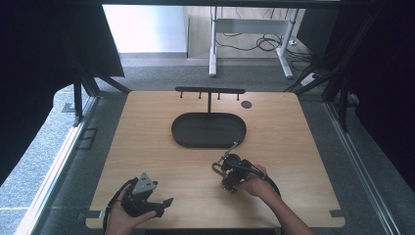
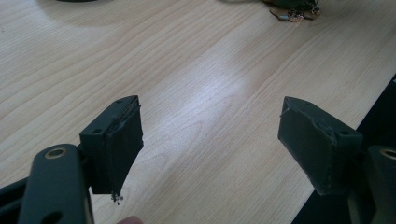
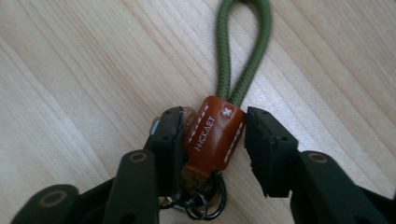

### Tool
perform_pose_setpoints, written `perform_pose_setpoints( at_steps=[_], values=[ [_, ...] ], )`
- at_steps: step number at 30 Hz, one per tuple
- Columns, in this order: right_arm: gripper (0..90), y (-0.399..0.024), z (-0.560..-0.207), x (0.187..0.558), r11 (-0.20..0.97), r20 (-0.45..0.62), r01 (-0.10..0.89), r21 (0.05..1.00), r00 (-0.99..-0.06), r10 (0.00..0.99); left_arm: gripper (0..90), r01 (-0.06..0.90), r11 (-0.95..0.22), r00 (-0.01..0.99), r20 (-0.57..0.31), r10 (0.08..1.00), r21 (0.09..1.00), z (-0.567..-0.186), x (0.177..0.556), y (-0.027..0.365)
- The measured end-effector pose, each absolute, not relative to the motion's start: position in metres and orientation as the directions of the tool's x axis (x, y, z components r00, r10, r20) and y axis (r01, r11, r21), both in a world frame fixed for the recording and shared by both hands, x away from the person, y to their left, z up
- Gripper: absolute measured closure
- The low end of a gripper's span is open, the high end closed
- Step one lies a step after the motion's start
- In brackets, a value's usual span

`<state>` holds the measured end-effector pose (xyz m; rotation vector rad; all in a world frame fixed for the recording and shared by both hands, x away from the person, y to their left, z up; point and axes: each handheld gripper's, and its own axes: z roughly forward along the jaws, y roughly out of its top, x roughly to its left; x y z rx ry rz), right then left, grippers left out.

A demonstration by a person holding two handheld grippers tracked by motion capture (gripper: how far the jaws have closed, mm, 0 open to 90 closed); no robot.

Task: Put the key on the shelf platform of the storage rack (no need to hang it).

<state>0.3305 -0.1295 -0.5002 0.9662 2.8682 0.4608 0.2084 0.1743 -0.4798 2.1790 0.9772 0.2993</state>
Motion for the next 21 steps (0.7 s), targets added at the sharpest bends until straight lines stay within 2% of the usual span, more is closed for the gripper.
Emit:
perform_pose_setpoints(
  at_steps=[5,11,21],
  values=[
    [66.3,-0.13,-0.499,0.332,0.758,0.043,0.581,0.295,-0.801,0.597,22.5,0.557,-0.454,0.686,-0.077,0.724,0.696,-0.48,0.208,0.174],
    [67.0,-0.134,-0.498,0.333,0.765,0.037,0.57,0.301,-0.808,0.588,22.5,0.558,-0.454,0.685,-0.077,0.724,0.695,-0.48,0.209,0.174],
    [67.4,-0.144,-0.472,0.33,0.751,0.04,0.558,0.352,-0.811,0.584,22.5,0.558,-0.454,0.684,-0.075,0.726,0.695,-0.48,0.209,0.174]
  ],
)
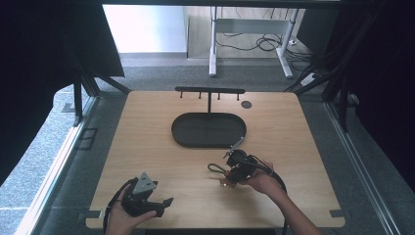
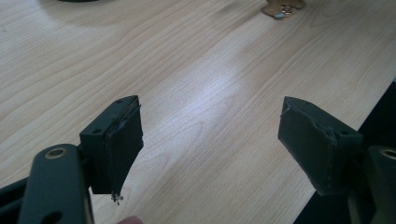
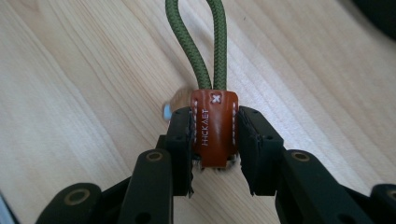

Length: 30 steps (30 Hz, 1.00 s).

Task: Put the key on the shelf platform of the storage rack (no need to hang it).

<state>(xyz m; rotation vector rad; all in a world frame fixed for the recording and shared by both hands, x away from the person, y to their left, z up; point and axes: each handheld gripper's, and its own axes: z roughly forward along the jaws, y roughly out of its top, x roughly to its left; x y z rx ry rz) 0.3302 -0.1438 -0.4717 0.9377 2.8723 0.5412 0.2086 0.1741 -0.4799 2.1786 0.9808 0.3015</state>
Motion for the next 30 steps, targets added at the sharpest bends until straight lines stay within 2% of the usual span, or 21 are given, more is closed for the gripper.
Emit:
perform_pose_setpoints(
  at_steps=[18,30],
  values=[
    [67.4,-0.152,-0.44,0.333,0.748,0.021,0.525,0.406,-0.824,0.567,22.7,0.56,-0.451,0.681,-0.076,0.728,0.695,-0.481,0.209,0.174],
    [67.4,-0.153,-0.431,0.341,0.742,0.037,0.51,0.434,-0.833,0.551,22.7,0.564,-0.452,0.679,-0.077,0.73,0.691,-0.482,0.21,0.174]
  ],
)
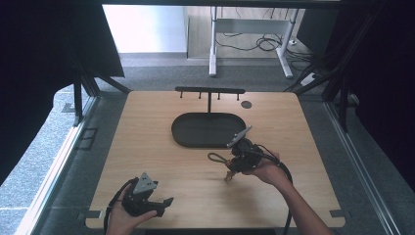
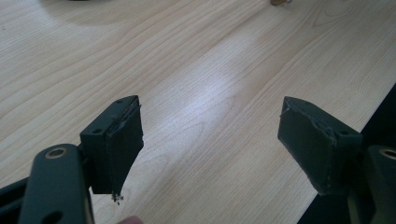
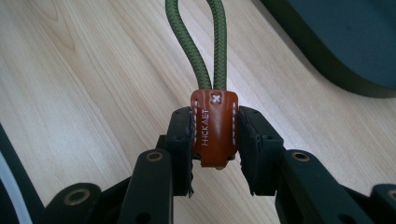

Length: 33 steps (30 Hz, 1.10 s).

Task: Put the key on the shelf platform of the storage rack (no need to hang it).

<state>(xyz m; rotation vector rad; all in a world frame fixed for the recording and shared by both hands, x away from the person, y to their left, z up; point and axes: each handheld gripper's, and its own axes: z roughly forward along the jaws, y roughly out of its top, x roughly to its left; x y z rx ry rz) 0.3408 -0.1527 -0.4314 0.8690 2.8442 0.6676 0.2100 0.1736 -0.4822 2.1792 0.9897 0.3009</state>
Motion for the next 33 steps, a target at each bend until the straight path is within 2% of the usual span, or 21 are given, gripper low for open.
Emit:
perform_pose_setpoints(
  at_steps=[33],
  values=[
    [67.4,-0.146,-0.401,0.362,0.734,-0.007,0.488,0.472,-0.83,0.557,22.5,0.569,-0.464,0.686,-0.081,0.723,0.679,-0.485,0.212,0.174]
  ],
)
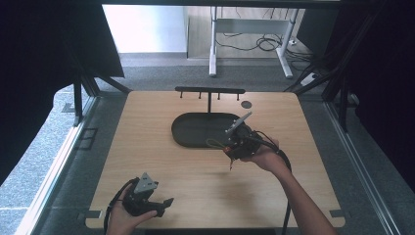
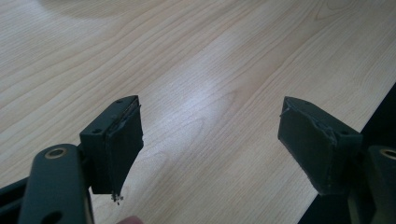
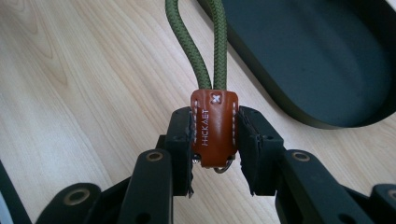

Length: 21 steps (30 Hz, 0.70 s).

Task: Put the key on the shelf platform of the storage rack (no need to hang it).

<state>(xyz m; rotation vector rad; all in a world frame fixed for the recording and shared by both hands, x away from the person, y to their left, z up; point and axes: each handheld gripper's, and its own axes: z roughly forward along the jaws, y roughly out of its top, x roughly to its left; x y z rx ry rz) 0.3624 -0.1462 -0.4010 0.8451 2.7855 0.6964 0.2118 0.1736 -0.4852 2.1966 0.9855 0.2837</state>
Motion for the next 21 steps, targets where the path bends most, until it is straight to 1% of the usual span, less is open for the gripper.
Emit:
perform_pose_setpoints(
  at_steps=[5,21],
  values=[
    [67.4,-0.149,-0.395,0.365,0.728,-0.015,0.48,0.489,-0.831,0.557,22.5,0.571,-0.465,0.685,-0.08,0.724,0.677,-0.485,0.212,0.174],
    [67.4,-0.147,-0.385,0.373,0.721,-0.022,0.489,0.491,-0.82,0.571,22.3,0.576,-0.467,0.685,-0.084,0.723,0.671,-0.487,0.212,0.172]
  ],
)
